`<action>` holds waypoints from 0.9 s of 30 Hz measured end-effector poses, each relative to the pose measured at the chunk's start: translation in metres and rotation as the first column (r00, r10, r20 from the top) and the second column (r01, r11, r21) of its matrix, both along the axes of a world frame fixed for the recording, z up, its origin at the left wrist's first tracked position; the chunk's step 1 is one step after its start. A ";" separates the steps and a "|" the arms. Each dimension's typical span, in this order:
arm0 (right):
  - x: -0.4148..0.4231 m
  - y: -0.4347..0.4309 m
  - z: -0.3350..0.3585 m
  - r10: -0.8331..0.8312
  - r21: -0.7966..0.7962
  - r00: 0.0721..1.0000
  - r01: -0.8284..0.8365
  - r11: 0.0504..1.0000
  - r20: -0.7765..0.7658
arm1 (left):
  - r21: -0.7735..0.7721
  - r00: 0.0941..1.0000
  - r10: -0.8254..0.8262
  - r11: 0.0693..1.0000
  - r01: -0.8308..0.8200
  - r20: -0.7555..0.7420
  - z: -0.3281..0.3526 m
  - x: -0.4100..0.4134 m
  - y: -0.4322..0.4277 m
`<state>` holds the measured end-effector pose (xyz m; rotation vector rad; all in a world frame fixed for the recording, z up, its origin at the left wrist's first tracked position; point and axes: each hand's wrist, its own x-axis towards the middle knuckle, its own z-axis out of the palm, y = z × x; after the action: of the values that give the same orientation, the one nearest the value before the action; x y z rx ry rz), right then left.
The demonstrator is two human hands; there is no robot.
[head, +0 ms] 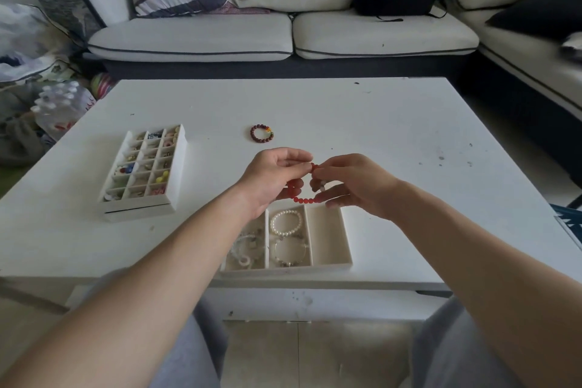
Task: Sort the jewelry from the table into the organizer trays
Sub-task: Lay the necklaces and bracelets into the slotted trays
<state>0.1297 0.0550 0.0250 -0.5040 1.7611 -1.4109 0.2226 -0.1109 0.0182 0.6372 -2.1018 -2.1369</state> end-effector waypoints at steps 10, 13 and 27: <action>-0.010 -0.004 -0.013 -0.053 -0.118 0.987 0.071 0.990 0.150 | 0.064 0.999 0.046 0.997 -0.047 0.016 -0.004 -0.016 0.004; -0.008 -0.008 -0.018 -0.036 -0.179 0.965 0.084 0.980 0.259 | 0.105 0.999 0.030 0.994 -0.031 0.016 -0.004 -0.018 0.004; -0.012 -0.004 -0.028 0.053 -0.110 0.985 -0.036 0.993 0.162 | 0.250 1.000 0.012 0.968 -0.013 0.003 0.003 -0.018 -0.008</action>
<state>0.1178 0.0511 -0.0027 -0.4660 1.5405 -1.4772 0.2049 -0.1184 0.0208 0.6712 -1.8374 -2.4175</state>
